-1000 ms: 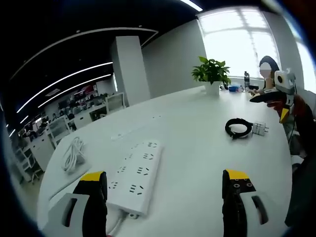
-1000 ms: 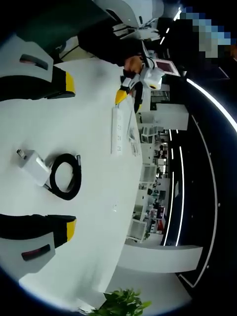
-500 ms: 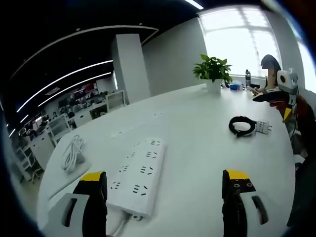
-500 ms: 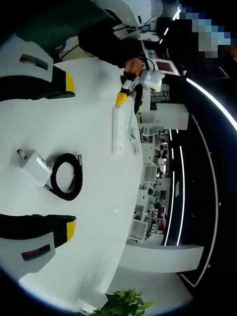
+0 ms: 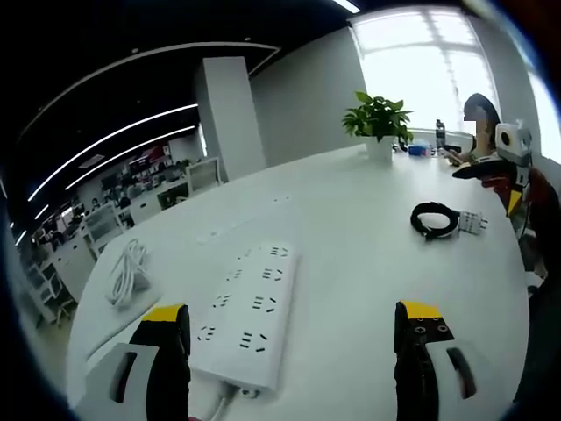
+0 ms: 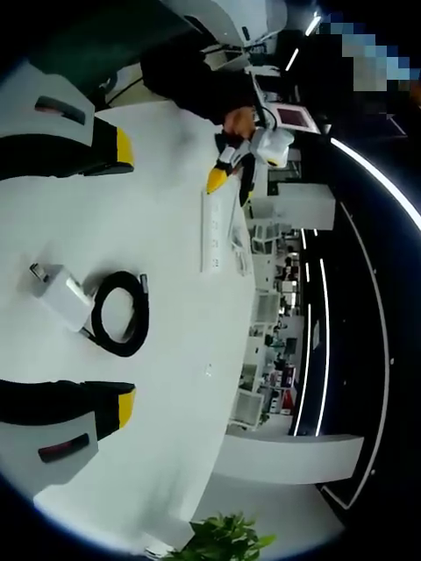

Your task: Straighten the power strip on the desk, plug the charger into it

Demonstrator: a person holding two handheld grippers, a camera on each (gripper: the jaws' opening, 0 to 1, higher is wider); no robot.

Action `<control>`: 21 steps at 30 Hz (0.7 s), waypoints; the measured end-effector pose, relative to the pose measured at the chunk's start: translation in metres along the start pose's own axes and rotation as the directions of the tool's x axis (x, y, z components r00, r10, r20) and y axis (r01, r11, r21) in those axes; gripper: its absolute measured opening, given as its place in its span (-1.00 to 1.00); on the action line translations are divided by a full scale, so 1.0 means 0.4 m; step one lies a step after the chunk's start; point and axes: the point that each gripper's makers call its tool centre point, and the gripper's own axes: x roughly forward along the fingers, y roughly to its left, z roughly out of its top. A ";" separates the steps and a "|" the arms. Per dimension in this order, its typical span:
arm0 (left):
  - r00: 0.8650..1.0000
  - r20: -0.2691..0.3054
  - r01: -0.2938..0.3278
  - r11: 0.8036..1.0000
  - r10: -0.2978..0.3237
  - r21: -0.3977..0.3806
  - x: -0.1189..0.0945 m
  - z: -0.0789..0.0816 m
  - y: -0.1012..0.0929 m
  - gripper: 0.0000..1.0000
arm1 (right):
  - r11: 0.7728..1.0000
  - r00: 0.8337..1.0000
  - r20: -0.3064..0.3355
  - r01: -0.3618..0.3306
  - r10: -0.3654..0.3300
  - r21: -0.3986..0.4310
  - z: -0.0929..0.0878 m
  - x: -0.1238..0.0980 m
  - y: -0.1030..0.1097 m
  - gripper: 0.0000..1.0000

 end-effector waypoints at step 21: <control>0.999 -0.043 -0.019 1.000 0.018 -0.004 0.033 -0.030 0.046 0.99 | 1.000 1.000 0.010 -0.003 0.003 -0.013 0.017 0.015 -0.013 0.97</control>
